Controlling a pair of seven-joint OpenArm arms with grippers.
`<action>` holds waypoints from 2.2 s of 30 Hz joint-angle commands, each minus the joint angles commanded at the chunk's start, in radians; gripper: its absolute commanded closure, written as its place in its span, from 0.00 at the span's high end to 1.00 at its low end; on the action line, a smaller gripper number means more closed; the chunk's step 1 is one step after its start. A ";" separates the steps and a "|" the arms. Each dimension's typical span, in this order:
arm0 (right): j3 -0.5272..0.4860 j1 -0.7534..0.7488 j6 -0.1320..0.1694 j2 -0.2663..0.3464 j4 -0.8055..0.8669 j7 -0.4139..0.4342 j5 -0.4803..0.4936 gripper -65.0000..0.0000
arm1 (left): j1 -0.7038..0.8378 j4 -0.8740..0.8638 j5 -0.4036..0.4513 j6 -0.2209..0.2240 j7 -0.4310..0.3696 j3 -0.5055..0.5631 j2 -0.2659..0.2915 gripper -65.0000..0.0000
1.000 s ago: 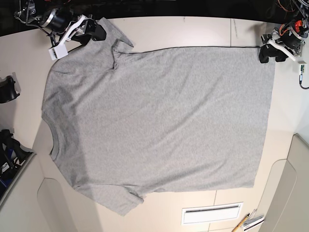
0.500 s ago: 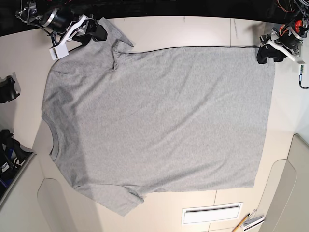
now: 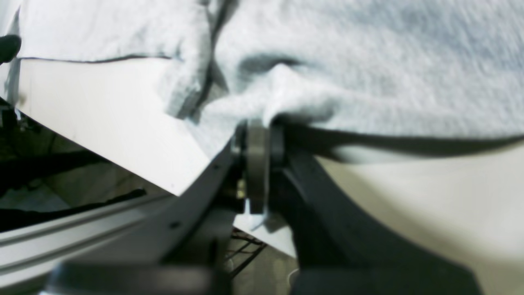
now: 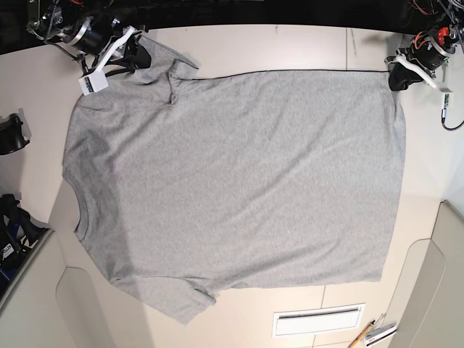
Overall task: Fold the T-shirt properly
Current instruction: 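Move both grippers to the shirt's side seam corners and grasp them, then lift the grasped edge and fold it over the shirt body, then release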
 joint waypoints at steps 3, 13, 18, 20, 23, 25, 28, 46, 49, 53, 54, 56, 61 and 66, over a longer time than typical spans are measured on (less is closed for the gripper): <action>0.002 -0.003 0.013 0.000 0.000 -0.068 0.029 0.00 | 0.000 0.000 0.000 -0.057 0.008 -0.002 -0.007 0.00; 0.129 -0.006 0.076 0.000 0.002 -0.163 0.175 0.00 | 0.000 0.019 -0.143 -0.057 0.093 -0.085 -0.008 0.00; 0.159 -0.058 0.080 0.000 0.025 -0.185 0.220 0.00 | 0.000 0.029 -0.279 -0.057 0.229 -0.179 -0.008 0.00; 0.159 -0.087 0.088 0.000 0.057 -0.185 0.231 0.00 | 0.000 0.029 -0.333 -0.057 0.261 -0.196 -0.008 0.00; 0.165 -0.112 0.088 0.000 0.114 -0.192 0.230 0.00 | 0.000 0.030 -0.392 -0.057 0.311 -0.200 -0.013 0.00; 0.178 -0.124 0.088 0.000 0.152 -0.200 0.230 0.00 | 0.000 0.030 -0.431 -0.057 0.339 -0.200 -0.023 0.00; 0.208 -0.124 0.088 0.000 0.209 -0.223 0.237 0.00 | 0.000 0.030 -0.494 -0.057 0.349 -0.200 -0.041 0.00; 0.324 0.196 0.090 0.001 0.207 -0.153 0.165 0.00 | -0.161 0.027 -0.304 -0.057 0.120 -0.187 -0.071 0.00; 0.319 0.298 0.090 0.007 0.106 -0.153 0.158 0.00 | -0.203 0.021 -0.214 -0.057 0.085 -0.139 -0.071 0.00; 0.276 0.400 0.091 0.020 0.006 -0.153 0.146 0.00 | -0.284 -0.032 -0.121 -0.057 0.017 -0.074 -0.071 0.00; 0.263 0.421 0.091 0.020 -0.012 -0.148 0.131 0.00 | -0.306 -0.055 -0.107 -0.057 0.014 -0.063 -0.071 0.00; 0.235 0.463 0.091 0.020 -0.049 -0.129 0.097 0.00 | -0.352 -0.108 -0.105 -0.057 0.014 -0.048 -0.071 0.00; 0.134 0.599 0.091 0.020 -0.181 -0.097 0.011 0.00 | -0.455 -0.212 -0.105 -0.057 0.014 -0.045 -0.084 0.00; 0.058 0.723 0.090 0.020 -0.309 -0.079 -0.031 0.00 | -0.518 -0.290 -0.105 -0.057 0.006 -0.045 -0.091 0.00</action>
